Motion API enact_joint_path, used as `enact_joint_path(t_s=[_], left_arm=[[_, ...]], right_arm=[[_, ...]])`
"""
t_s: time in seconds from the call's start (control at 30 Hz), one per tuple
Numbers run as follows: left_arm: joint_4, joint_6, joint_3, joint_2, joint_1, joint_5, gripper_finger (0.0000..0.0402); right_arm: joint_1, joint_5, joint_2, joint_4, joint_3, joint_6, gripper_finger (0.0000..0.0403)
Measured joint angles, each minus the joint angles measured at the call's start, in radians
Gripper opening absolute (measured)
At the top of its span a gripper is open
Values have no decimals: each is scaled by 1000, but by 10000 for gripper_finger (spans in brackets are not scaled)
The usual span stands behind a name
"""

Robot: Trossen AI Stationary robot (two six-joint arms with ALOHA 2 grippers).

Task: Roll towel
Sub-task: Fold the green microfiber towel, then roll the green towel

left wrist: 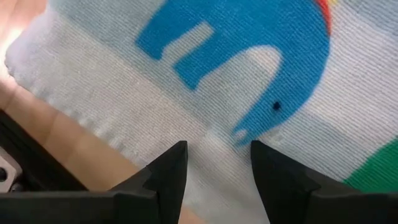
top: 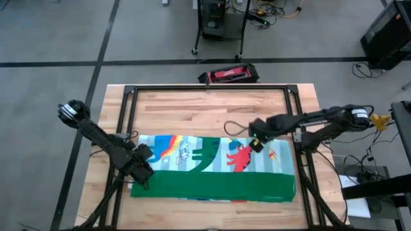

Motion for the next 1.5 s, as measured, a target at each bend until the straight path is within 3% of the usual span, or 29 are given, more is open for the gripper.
enact_joint_path(t_s=[0.27, 0.4, 0.6, 0.7, 0.77, 1.0, 1.27, 1.37, 1.5], left_arm=[[-4, -22, 0, 0, 0, -24, 158], [-5, -36, 0, 0, 0, -41, 158], [-6, -60, 0, 2, 12, -54, 158], [-6, -69, 0, 2, 36, -69, 156], [-6, -69, 0, 2, 67, -77, 155], [2, 5, -2, 2, 234, -103, 153], [-35, 184, 30, -9, 365, -122, 144], [-51, 235, 76, -14, 381, -108, 144], [-34, 253, 118, -8, 381, 18, 141]], right_arm=[[372, -93, 46, 17, -4, 312, 0], [466, -82, 111, 43, -4, 398, 0], [428, -54, 237, 60, 1, 345, 0], [369, 27, 259, 56, 5, 301, 0], [325, 69, 258, 57, 9, 254, 0], [190, 56, 215, 68, 18, 103, 0], [171, 91, 142, 65, 19, 66, 0], [173, 104, 118, 63, 19, 65, 0], [191, 111, 106, 63, 19, 64, 0]])
